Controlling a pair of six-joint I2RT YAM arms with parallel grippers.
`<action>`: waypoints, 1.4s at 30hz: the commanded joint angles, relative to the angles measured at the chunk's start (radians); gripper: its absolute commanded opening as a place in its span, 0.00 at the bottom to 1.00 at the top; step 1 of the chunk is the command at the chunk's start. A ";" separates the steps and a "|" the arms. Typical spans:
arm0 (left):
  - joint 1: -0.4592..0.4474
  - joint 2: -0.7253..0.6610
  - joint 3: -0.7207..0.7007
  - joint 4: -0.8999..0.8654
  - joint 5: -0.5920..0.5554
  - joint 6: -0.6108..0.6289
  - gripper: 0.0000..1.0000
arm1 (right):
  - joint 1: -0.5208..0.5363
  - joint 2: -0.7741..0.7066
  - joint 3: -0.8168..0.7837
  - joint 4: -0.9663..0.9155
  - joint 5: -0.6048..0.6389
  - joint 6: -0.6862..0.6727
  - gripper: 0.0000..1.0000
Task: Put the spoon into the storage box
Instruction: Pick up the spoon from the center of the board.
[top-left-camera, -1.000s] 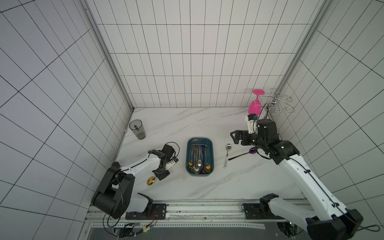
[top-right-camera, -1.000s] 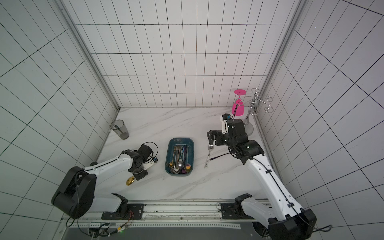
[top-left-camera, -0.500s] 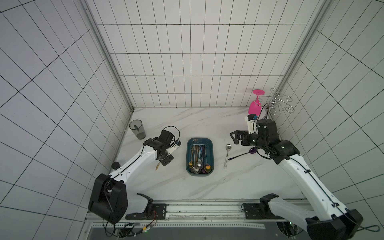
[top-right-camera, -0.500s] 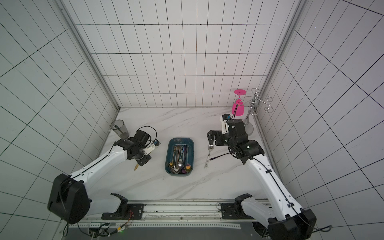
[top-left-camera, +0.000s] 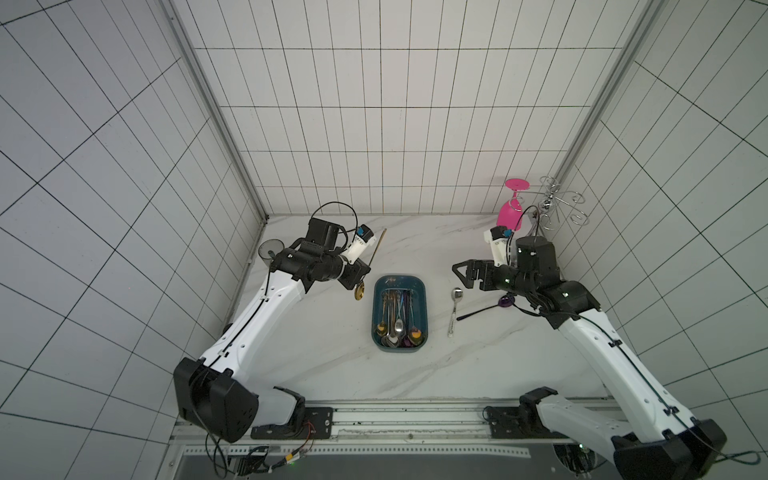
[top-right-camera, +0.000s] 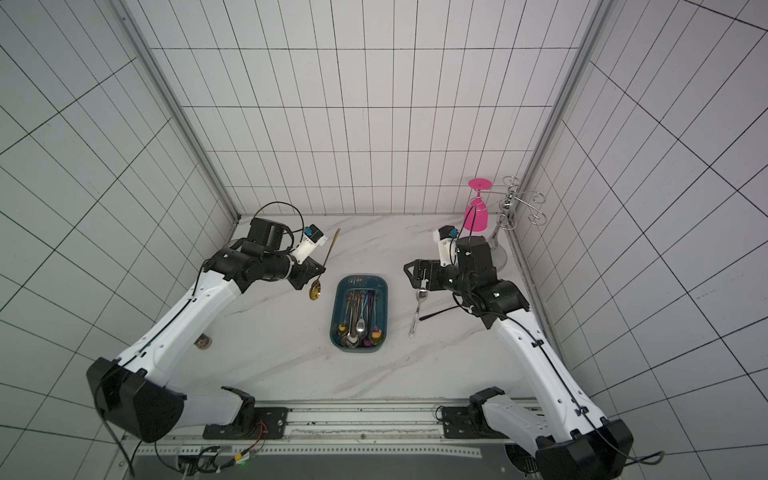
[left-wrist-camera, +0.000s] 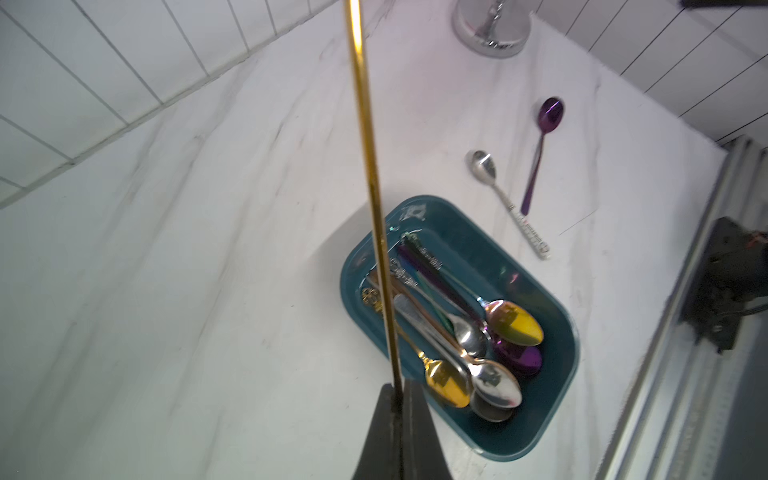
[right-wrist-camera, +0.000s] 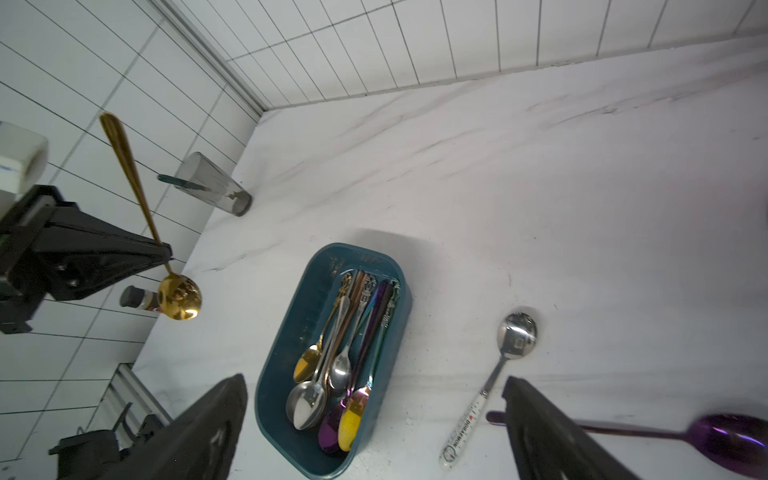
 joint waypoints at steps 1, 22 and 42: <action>0.026 0.015 0.019 0.137 0.328 -0.204 0.00 | -0.014 -0.016 -0.017 0.156 -0.158 0.075 0.99; -0.023 -0.043 -0.437 0.895 0.740 -0.762 0.00 | 0.089 0.308 -0.006 0.693 -0.507 0.410 0.79; -0.044 -0.042 -0.448 0.895 0.737 -0.763 0.00 | 0.188 0.482 0.112 0.874 -0.584 0.535 0.47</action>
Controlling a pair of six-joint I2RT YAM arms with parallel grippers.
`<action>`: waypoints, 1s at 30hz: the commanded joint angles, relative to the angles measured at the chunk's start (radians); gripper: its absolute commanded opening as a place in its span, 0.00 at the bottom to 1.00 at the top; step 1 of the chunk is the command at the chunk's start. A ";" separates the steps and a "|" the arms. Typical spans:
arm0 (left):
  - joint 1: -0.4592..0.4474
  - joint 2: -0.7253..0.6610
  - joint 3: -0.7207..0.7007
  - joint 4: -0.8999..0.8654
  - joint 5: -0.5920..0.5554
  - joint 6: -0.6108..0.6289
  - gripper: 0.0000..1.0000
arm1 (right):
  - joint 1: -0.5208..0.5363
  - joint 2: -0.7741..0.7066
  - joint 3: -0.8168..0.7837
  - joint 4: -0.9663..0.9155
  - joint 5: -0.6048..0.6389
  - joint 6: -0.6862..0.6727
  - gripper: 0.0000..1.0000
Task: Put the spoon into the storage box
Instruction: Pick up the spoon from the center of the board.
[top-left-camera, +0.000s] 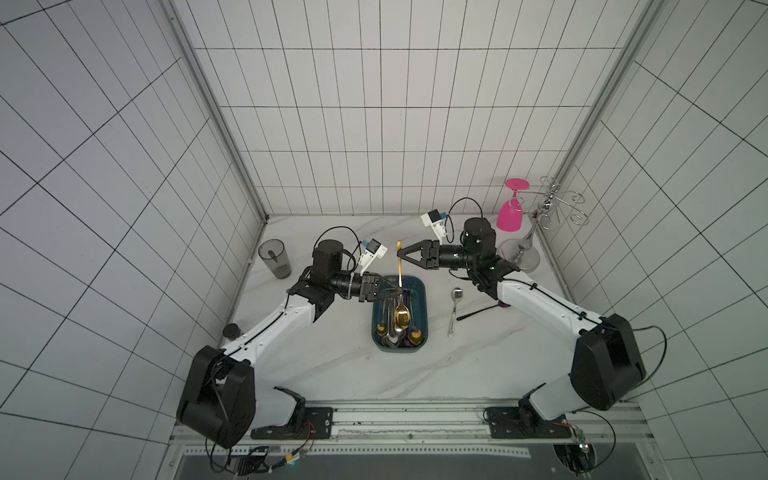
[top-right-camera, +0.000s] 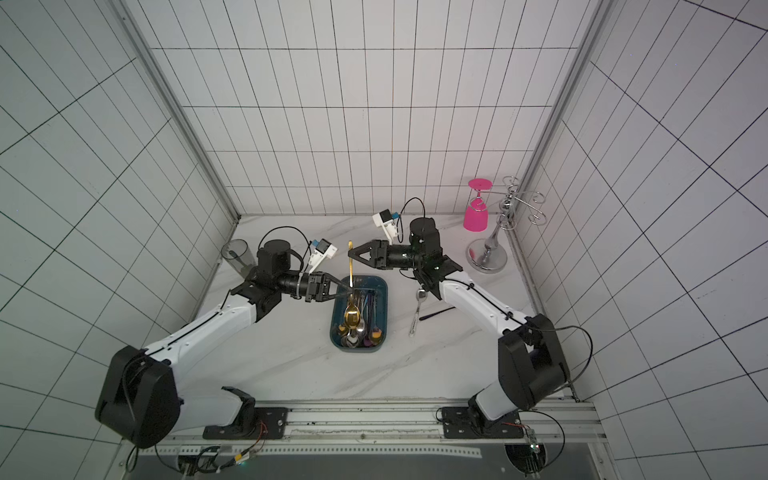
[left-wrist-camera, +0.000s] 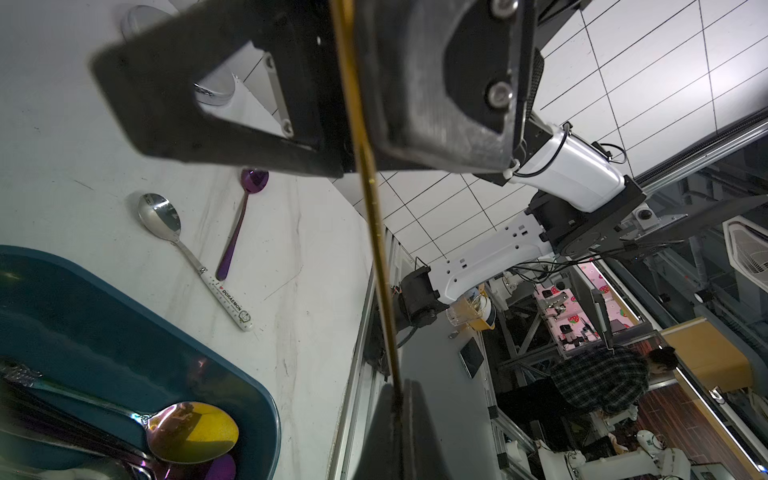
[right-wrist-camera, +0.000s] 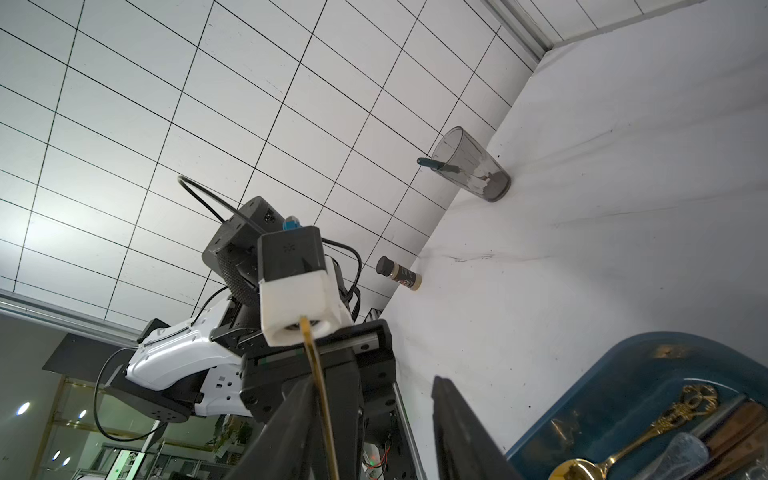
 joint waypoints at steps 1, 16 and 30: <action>-0.005 -0.015 -0.006 0.020 0.011 0.014 0.00 | 0.010 0.010 0.055 0.066 -0.024 0.031 0.45; 0.054 -0.050 -0.038 0.020 -0.044 0.005 0.43 | -0.003 -0.009 0.008 0.040 0.000 0.016 0.00; 0.363 -0.150 0.024 -0.212 -0.185 0.172 0.91 | -0.005 0.068 -0.122 0.046 0.106 -0.078 0.00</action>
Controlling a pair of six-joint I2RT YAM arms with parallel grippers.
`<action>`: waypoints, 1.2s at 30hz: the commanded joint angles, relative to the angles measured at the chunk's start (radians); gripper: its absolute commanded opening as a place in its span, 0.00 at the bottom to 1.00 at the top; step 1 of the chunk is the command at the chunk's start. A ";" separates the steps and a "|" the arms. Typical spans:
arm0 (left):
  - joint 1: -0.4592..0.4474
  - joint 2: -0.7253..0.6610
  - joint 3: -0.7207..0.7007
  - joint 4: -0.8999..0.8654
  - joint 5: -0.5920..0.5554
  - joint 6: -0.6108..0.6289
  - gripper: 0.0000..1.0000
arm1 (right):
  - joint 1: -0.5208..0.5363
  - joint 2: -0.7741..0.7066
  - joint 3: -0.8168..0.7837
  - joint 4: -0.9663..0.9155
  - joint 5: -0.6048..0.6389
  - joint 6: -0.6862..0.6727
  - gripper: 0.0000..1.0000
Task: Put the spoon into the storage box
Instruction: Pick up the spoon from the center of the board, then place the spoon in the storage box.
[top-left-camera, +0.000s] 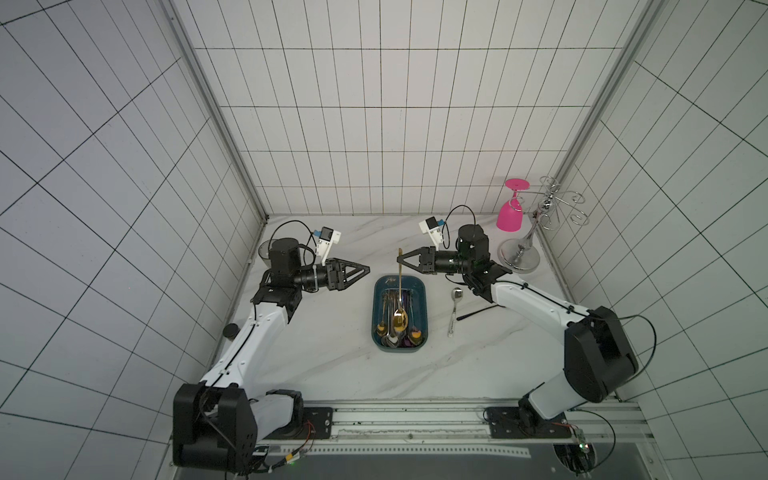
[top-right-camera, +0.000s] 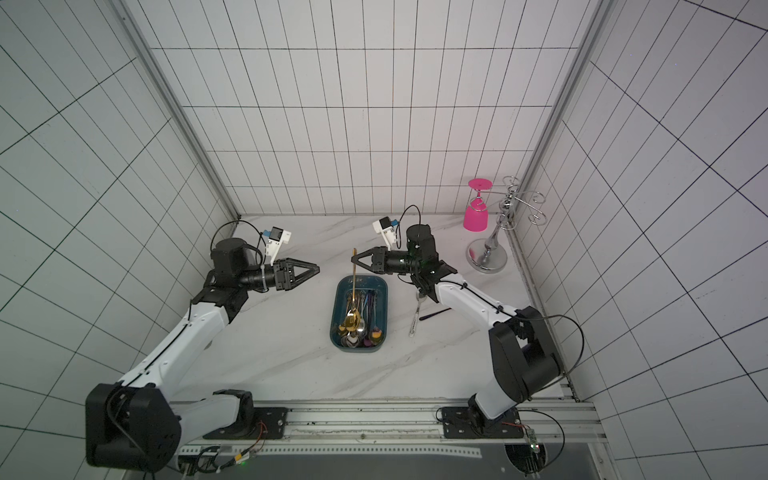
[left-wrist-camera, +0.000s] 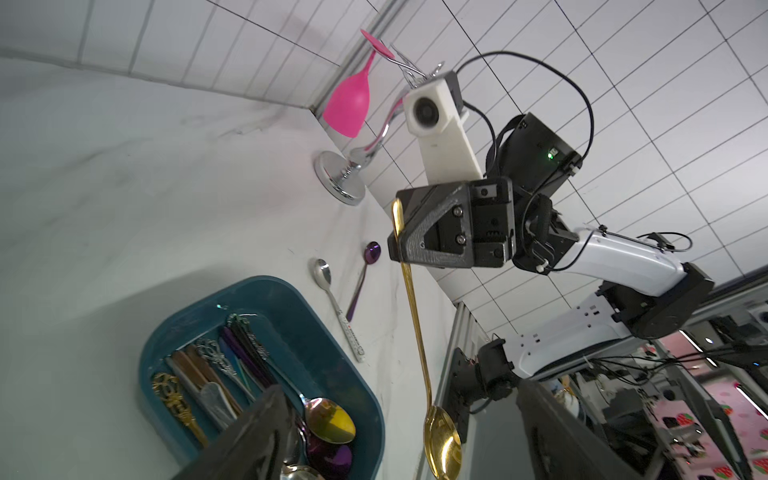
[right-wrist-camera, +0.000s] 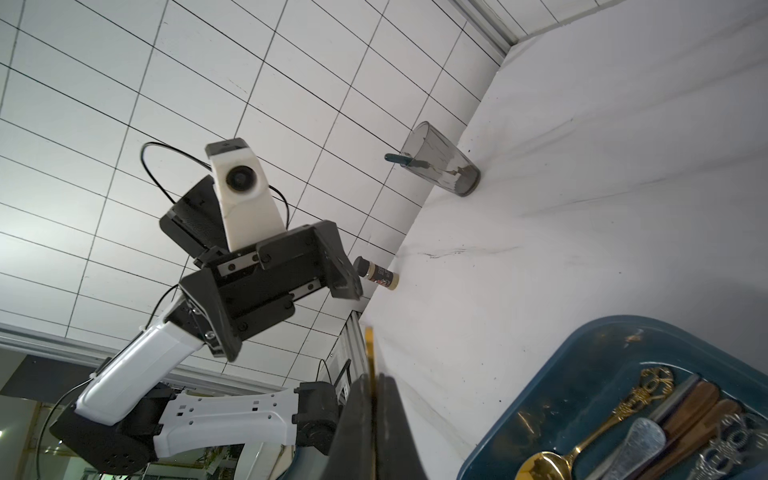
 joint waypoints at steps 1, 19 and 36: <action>0.031 -0.016 0.047 -0.111 -0.098 0.095 0.92 | 0.006 0.027 -0.047 0.001 0.052 -0.055 0.00; 0.075 -0.015 0.067 -0.159 -0.236 0.124 0.97 | 0.028 0.229 -0.097 0.049 0.149 -0.140 0.04; 0.078 -0.004 0.072 -0.157 -0.230 0.115 0.97 | 0.048 0.061 -0.125 -0.168 0.282 -0.218 0.40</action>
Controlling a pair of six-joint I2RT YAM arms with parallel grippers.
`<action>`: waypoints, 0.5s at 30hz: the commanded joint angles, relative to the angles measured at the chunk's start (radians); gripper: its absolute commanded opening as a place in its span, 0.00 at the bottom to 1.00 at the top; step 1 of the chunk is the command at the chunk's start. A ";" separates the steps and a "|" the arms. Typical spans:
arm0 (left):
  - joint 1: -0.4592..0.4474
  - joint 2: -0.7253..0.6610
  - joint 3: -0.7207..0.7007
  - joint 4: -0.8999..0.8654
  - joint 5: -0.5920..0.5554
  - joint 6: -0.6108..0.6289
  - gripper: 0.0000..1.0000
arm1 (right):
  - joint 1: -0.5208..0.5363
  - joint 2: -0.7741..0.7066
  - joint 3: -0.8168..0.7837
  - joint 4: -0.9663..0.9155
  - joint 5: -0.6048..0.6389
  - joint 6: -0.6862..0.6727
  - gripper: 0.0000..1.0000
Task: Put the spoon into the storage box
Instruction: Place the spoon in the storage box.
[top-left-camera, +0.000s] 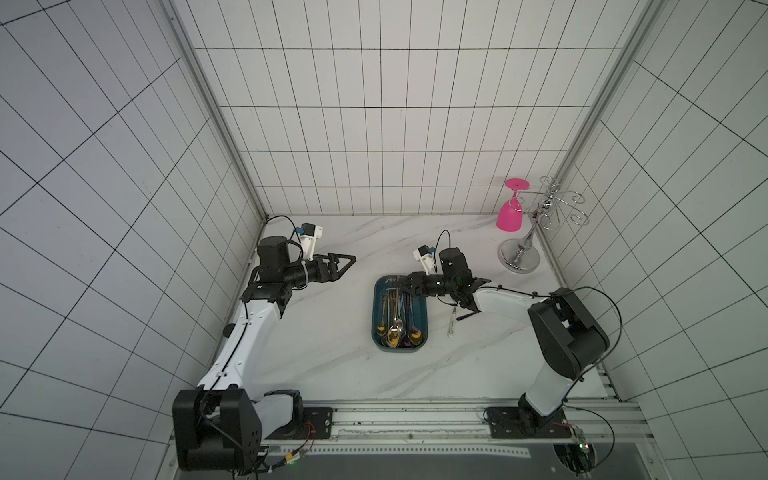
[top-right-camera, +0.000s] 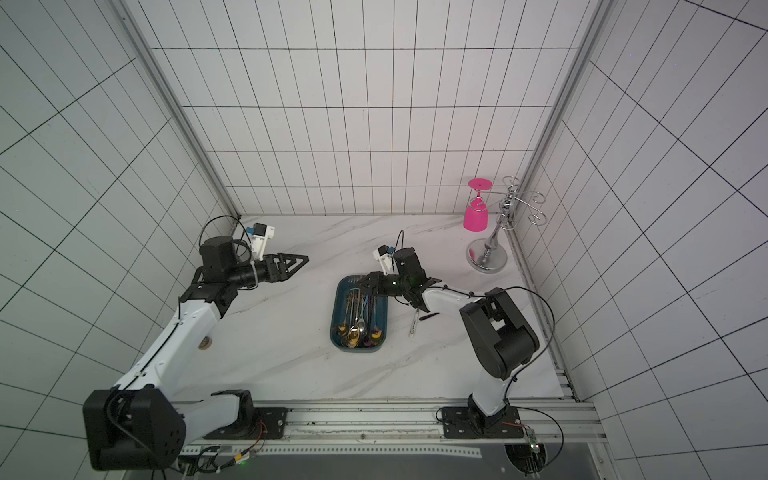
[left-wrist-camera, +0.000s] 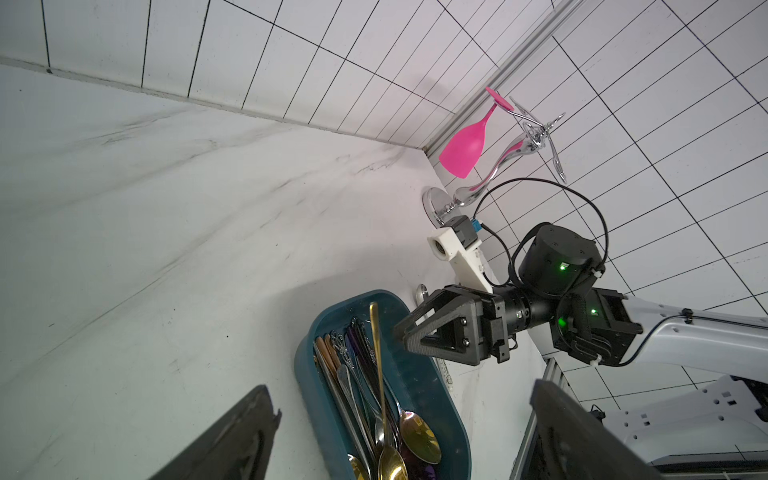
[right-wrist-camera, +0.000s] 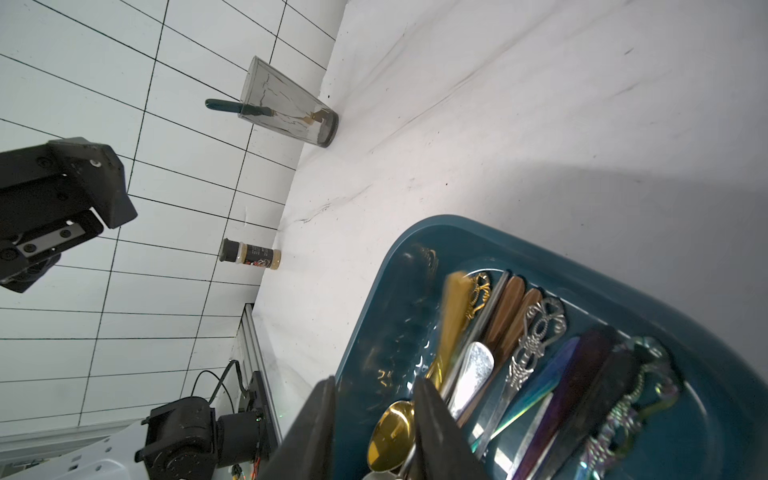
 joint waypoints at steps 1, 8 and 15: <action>0.005 -0.002 0.027 0.000 -0.004 0.008 0.98 | 0.008 -0.092 -0.016 -0.126 0.089 -0.060 0.42; 0.006 0.003 0.030 -0.003 -0.007 0.010 0.98 | 0.008 -0.235 0.014 -0.437 0.315 -0.113 0.48; 0.005 0.004 0.028 -0.009 -0.013 0.024 0.98 | 0.006 -0.328 0.052 -0.705 0.510 -0.108 0.53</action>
